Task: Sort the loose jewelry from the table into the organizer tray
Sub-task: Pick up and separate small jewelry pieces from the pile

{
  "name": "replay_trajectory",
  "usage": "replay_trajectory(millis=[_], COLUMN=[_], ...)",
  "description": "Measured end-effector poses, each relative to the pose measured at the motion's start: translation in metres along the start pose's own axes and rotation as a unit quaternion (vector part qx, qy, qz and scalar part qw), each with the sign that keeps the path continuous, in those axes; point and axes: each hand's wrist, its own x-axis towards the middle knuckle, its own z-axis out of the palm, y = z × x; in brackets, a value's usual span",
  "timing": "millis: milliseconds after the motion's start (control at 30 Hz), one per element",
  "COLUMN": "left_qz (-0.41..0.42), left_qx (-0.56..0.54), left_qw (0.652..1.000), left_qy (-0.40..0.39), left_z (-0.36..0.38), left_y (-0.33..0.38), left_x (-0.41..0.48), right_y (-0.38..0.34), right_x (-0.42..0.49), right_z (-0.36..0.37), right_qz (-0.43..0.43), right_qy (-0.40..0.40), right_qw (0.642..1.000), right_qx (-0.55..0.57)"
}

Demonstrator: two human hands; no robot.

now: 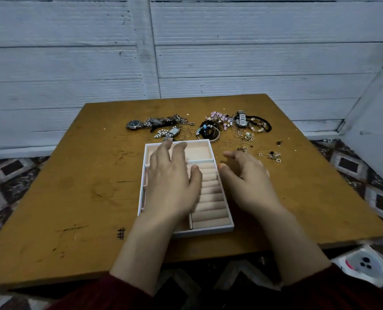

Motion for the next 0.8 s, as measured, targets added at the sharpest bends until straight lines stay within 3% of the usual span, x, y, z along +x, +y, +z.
replay_trajectory(millis=[233,467,800], left_qz=[0.093,0.156,0.168], left_qx=[-0.048,-0.026,0.099], left_qw=[0.994,0.985,0.969], left_qy=[-0.029,-0.067,-0.15], left_z=[0.034,0.062,0.087], left_y=[0.034,0.061,0.059], left_x=[0.038,0.084,0.13], right_y=[0.033,0.077,0.102], right_x=[0.026,0.043,0.048], right_z=[-0.033,-0.067,-0.059], right_qz=[0.081,0.148,0.144], right_qy=[0.118,0.216,0.195], right_qw=[0.986,0.962,0.969], right_qx=[0.088,0.077,0.046])
